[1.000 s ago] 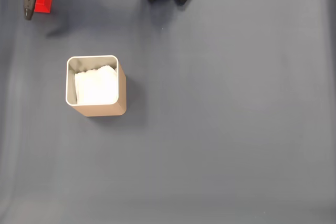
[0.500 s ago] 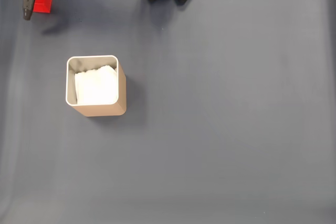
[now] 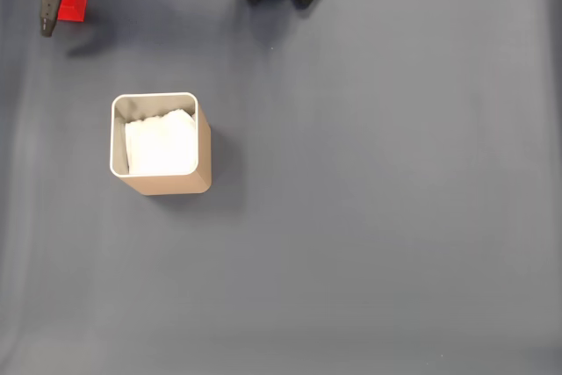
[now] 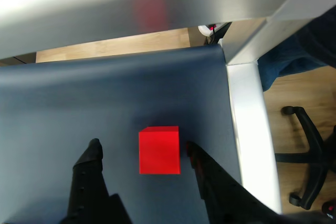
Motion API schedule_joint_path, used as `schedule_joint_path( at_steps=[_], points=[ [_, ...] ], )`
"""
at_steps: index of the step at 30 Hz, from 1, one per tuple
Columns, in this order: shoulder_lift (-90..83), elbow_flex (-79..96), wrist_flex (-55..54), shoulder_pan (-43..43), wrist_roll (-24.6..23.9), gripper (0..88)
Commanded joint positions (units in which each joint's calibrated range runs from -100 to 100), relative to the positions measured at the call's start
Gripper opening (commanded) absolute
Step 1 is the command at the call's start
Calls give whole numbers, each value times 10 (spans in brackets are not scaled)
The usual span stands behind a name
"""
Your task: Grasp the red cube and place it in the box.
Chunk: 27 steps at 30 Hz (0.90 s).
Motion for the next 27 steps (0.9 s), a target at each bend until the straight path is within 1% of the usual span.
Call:
schedule_joint_path(
  at_steps=[1,27],
  points=[
    [-2,-4,-9,10,3,391],
    [10,24,-44,12,5,389]
  ],
)
